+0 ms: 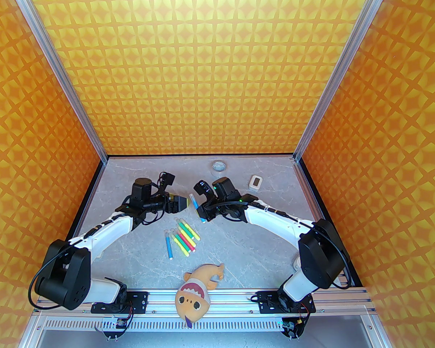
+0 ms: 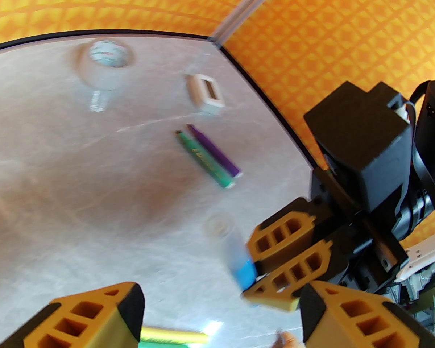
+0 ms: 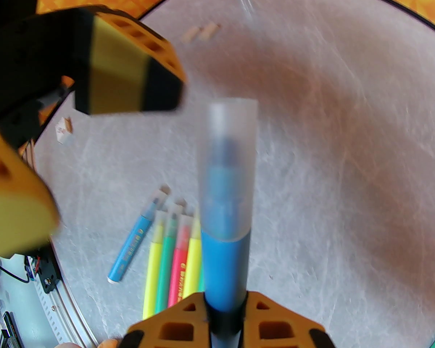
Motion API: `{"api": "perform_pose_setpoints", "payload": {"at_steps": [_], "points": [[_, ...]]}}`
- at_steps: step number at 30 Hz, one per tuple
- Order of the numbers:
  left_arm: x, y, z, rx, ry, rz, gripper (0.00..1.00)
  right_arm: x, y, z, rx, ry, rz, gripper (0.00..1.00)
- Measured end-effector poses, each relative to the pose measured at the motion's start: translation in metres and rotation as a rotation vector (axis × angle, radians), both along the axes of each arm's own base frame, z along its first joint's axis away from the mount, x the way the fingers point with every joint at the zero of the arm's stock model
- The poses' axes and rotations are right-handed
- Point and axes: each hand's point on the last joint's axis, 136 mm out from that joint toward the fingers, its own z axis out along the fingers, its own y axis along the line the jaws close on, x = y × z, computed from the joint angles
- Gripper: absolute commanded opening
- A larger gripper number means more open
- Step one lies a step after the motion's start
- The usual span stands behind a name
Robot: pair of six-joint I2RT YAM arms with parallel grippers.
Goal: Open the pen caps
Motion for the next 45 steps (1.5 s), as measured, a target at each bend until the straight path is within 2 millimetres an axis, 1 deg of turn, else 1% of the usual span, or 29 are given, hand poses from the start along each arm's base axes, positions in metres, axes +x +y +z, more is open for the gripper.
{"api": "perform_pose_setpoints", "payload": {"at_steps": [9, 17, 20, 31, 32, 33, 34, 37, 39, 45], "points": [[-0.004, -0.02, 0.005, -0.06, 0.018, -0.051, 0.65, -0.004, 0.005, 0.001, 0.037, 0.004, 0.029, 0.0], [0.0, -0.031, 0.007, -0.081, 0.025, -0.067, 0.46, -0.009, 0.006, 0.006, 0.062, -0.006, 0.043, 0.0], [0.001, -0.032, 0.008, -0.083, 0.026, -0.068, 0.4, -0.009, 0.006, 0.009, 0.069, -0.013, 0.046, 0.0], [0.003, -0.032, 0.005, -0.08, 0.034, -0.06, 0.15, -0.011, 0.007, 0.008, 0.074, -0.009, 0.052, 0.0], [0.003, -0.032, 0.004, -0.079, 0.034, -0.059, 0.14, -0.011, 0.007, 0.007, 0.074, -0.008, 0.052, 0.03], [0.004, -0.032, 0.004, -0.077, 0.032, -0.059, 0.12, -0.011, 0.006, 0.007, 0.073, -0.008, 0.052, 0.09], [0.004, -0.033, 0.004, -0.077, 0.034, -0.058, 0.11, -0.011, 0.006, 0.007, 0.073, -0.007, 0.052, 0.19], [0.004, -0.033, 0.004, -0.08, 0.04, -0.057, 0.07, -0.011, 0.006, 0.006, 0.082, -0.016, 0.049, 0.28], [0.003, -0.034, 0.005, -0.088, 0.044, -0.061, 0.05, -0.011, 0.006, 0.006, 0.089, -0.024, 0.046, 0.31], [0.004, -0.036, 0.013, -0.114, 0.048, -0.069, 0.02, -0.008, 0.007, 0.006, 0.114, -0.052, 0.041, 0.32]]}}
